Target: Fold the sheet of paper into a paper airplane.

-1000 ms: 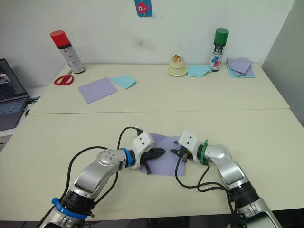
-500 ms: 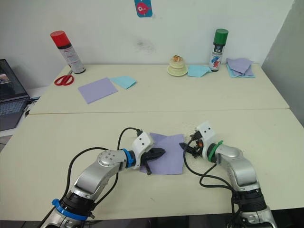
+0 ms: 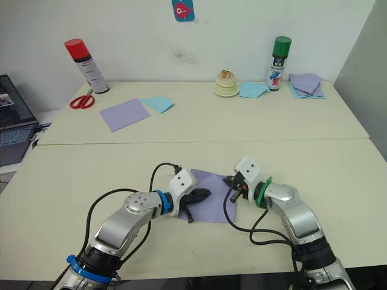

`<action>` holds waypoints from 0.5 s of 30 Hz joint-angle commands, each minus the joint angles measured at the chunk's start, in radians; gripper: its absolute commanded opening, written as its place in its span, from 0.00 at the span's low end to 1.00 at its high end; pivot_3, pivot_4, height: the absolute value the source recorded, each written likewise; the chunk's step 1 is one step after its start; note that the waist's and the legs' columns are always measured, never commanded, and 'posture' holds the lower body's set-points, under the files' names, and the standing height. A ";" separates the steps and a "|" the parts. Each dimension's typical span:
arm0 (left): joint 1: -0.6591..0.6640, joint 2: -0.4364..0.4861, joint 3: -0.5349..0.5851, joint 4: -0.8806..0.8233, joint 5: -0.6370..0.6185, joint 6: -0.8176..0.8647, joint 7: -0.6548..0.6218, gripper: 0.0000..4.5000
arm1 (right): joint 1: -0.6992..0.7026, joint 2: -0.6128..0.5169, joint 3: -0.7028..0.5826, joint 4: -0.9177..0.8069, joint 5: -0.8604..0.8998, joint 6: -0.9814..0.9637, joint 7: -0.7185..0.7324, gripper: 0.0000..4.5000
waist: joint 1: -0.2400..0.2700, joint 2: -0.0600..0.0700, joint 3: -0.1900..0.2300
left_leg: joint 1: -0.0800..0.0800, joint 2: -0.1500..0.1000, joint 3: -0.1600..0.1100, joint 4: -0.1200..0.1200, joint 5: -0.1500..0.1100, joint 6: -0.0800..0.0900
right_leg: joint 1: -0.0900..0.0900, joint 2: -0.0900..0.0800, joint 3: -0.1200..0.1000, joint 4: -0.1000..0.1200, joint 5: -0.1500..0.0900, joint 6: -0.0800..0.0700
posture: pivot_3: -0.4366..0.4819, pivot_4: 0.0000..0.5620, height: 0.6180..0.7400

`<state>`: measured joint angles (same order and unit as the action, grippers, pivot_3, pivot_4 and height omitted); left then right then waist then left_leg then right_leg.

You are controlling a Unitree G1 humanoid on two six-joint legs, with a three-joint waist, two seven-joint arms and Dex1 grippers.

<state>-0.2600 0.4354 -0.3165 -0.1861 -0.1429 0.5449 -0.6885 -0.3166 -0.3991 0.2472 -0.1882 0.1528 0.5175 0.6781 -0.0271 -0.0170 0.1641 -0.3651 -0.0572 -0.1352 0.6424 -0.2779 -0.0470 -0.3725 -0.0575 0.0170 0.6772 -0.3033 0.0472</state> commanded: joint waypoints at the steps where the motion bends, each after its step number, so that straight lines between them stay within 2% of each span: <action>1: 0.056 0.009 -0.032 0.029 0.030 0.018 0.008 0.00 | -0.004 -0.037 0.075 -0.008 -0.096 -0.179 0.029 0.01 | 0.000 0.000 0.000 | 0.000 0.000 0.000 0.000 0.000 0.000 | 0.000 0.000 0.000 0.000 0.000 0.000 | 0.48 0.27 1.00; 8: 0.056 0.005 -0.005 0.058 0.026 -0.005 0.016 0.00 | -0.027 -0.041 0.143 0.106 -0.195 -0.316 0.033 0.01 | -0.001 0.000 0.000 | 0.000 0.000 0.000 -0.001 0.000 0.000 | 0.000 0.000 0.000 -0.001 0.000 0.000 | 0.48 0.27 1.00; 15: 0.033 -0.010 0.004 0.069 0.020 -0.015 0.013 0.00 | -0.045 -0.006 0.151 0.174 -0.235 -0.332 0.026 0.01 | 0.000 0.000 0.000 | 0.000 0.000 0.000 -0.001 0.000 0.000 | 0.001 0.000 0.000 -0.001 0.000 0.000 | 0.48 0.27 1.00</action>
<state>-0.2459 0.4260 -0.2994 -0.1607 -0.1391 0.5110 -0.6816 -0.3474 -0.4116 0.3970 -0.0140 -0.0674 0.1992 0.7073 -0.0270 -0.0172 0.1640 -0.3646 -0.0570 -0.1354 0.6419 -0.2777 -0.0472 -0.3718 -0.0571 0.0168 0.6761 -0.3032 0.0471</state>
